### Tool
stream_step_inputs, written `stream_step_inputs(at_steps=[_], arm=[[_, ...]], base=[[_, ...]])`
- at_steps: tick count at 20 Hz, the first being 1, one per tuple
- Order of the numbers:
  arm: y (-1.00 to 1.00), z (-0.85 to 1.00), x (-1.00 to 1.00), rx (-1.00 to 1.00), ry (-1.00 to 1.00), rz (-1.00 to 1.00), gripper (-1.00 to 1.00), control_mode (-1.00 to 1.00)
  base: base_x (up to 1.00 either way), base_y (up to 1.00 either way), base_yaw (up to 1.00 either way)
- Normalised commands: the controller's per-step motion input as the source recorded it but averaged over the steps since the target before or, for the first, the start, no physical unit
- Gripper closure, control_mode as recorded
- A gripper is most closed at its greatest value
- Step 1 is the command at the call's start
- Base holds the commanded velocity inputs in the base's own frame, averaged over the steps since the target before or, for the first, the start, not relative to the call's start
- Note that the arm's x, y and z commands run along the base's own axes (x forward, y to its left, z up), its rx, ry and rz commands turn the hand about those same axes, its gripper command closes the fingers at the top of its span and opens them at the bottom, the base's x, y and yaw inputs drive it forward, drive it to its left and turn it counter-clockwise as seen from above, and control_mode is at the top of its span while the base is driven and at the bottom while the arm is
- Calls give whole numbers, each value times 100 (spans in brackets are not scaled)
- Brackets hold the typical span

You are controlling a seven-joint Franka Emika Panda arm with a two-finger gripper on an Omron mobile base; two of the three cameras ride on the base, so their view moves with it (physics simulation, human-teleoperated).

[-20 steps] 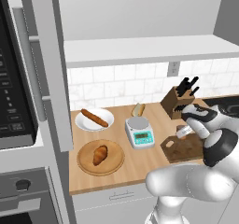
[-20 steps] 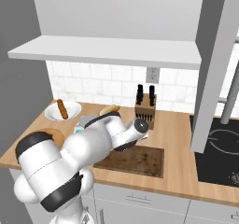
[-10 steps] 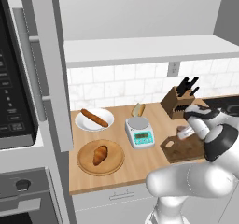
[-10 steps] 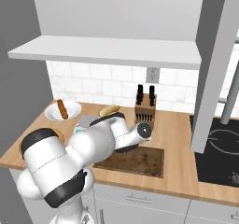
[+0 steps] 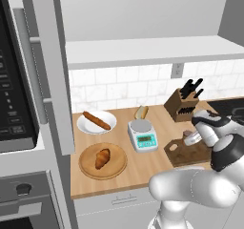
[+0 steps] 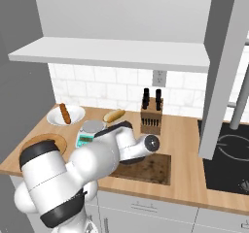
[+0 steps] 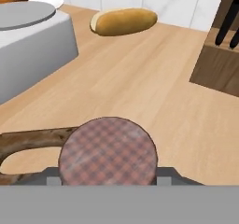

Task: From the different types of pastries on the counter, select a croissant and place it on the cutting board. Then retrieve a jar of jam from the cabinet and place it alongside the croissant on the cutting board.

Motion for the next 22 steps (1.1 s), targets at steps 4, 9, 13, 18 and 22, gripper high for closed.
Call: stream_step_inputs(at_steps=[4, 9, 13, 18, 22], arm=[[0, -24, -1, 0, 0, 0, -100, -100], [2, -4, 0, 0, -11, 0, -100, -100], [14, 0, 0, 0, -7, 0, -100, -100], [20, 9, 3, 0, -5, 0, -100, -100], [0, 42, 0, 1, 0, 0, -100, -100]], base=[[0, 0, 0], [0, 0, 0], [0, 0, 0], [0, 0, 0], [0, 0, 0]])
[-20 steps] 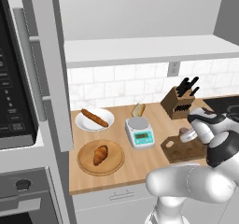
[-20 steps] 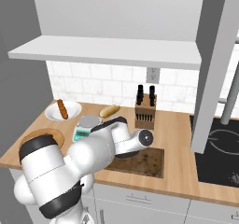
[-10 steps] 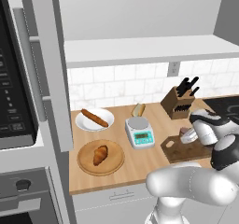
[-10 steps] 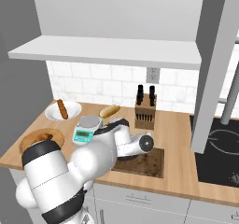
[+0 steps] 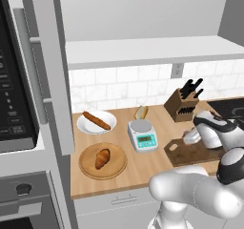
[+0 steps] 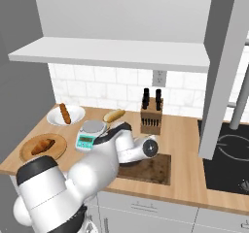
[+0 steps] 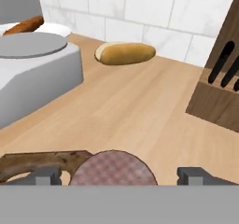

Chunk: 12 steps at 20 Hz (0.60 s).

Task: From the different types of pastries on the counter, select a croissant and place it on the cutting board. Then retrieve a jar of jam from the cabinet and place it alongside the croissant on the cutting board.

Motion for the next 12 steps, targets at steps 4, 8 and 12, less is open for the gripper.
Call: stream_step_inputs(at_steps=[4, 8, 12], arm=[[0, 42, 0, 0, 0, 0, -100, -100], [1, 48, 0, 0, 0, 0, -100, -100], [10, 48, 0, 0, -1, 0, -100, -100]], base=[[0, 0, 0], [0, 0, 0], [0, 0, 0]])
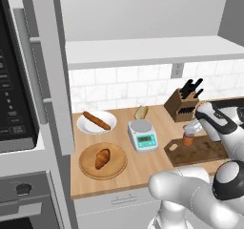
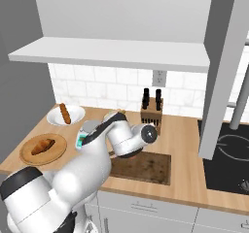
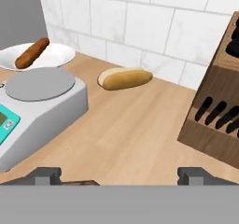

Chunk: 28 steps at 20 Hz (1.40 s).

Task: From the different types of pastries on the counter, select a croissant and place it on the cutting board. Then retrieve a jar of jam from the cabinet and place it alongside the croissant on the cutting board.

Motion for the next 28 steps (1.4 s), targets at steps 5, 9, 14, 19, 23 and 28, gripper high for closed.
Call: stream_step_inputs(at_steps=[5, 9, 14, 19, 23, 28], arm=[[14, 17, -5, 0, -4, 3, -100, -100], [39, 8, -21, -2, 15, -20, -100, -100], [59, 14, -7, -14, 39, -35, -100, -100], [62, 18, 0, -13, 47, -35, -100, -100], [55, 34, 0, -10, 54, -34, -100, -100], [49, 41, 0, -7, 54, -28, -100, -100]], base=[[0, 0, 0], [0, 0, 0], [0, 0, 0], [0, 0, 0], [0, 0, 0], [0, 0, 0]])
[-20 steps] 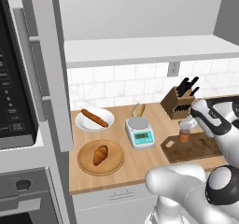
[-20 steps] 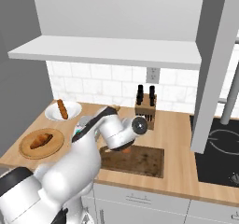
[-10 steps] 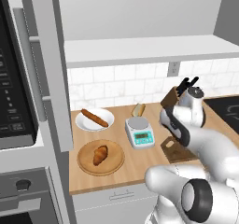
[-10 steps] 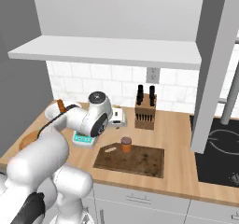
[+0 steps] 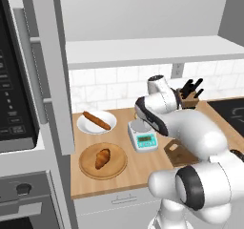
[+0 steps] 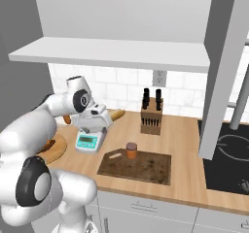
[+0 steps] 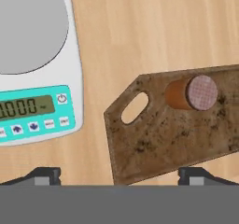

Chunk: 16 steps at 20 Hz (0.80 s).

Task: From the different types of pastries on the counter, select a croissant and place it on the cutting board. Then retrieve a jar of jam from the cabinet and place it alongside the croissant on the cutting board.

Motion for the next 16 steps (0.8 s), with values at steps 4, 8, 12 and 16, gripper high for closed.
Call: stream_step_inputs(at_steps=[4, 8, 12, 16], arm=[[35, 37, -1, -4, 51, -26, -100, -100], [8, 23, -25, 0, 40, -34, -100, -100], [0, 0, -51, 1, 18, -45, -100, -100], [6, 0, -84, 4, 26, -51, -100, -100]], base=[[0, 0, 0], [0, 0, 0], [0, 0, 0], [0, 0, 0]])
